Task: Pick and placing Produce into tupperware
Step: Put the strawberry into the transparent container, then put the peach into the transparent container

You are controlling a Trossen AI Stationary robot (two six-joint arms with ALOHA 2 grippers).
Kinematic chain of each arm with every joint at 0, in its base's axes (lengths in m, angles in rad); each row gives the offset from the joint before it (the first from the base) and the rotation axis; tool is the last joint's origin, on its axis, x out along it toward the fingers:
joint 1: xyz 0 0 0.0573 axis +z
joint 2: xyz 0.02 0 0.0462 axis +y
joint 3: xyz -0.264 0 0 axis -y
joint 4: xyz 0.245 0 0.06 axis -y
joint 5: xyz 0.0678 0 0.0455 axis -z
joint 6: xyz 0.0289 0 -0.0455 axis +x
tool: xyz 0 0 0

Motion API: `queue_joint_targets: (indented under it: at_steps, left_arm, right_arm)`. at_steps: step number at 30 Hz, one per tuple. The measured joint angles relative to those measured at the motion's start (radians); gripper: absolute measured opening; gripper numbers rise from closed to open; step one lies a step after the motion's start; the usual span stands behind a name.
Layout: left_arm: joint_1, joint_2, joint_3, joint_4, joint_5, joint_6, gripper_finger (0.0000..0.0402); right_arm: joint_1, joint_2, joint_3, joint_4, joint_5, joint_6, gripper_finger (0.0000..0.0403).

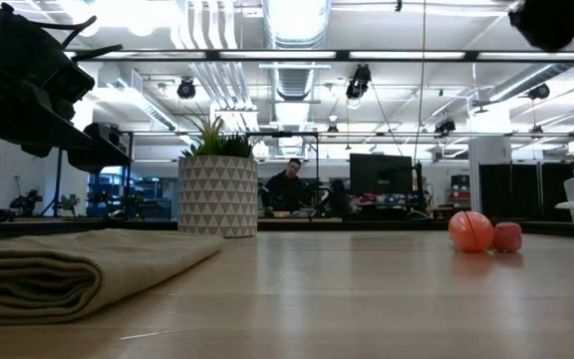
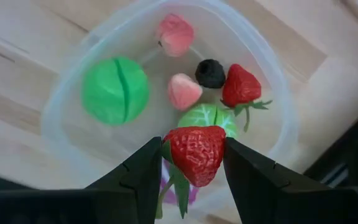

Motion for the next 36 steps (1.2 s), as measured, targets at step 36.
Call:
queue_joint_targets:
  at_steps: [36]
  left_arm:
    - [0.000, 0.000, 0.000, 0.000, 0.000, 0.000, 0.0283]
  right_arm:
    - [-0.333, 0.022, -0.025, 0.029, 0.098, -0.296, 0.0275]
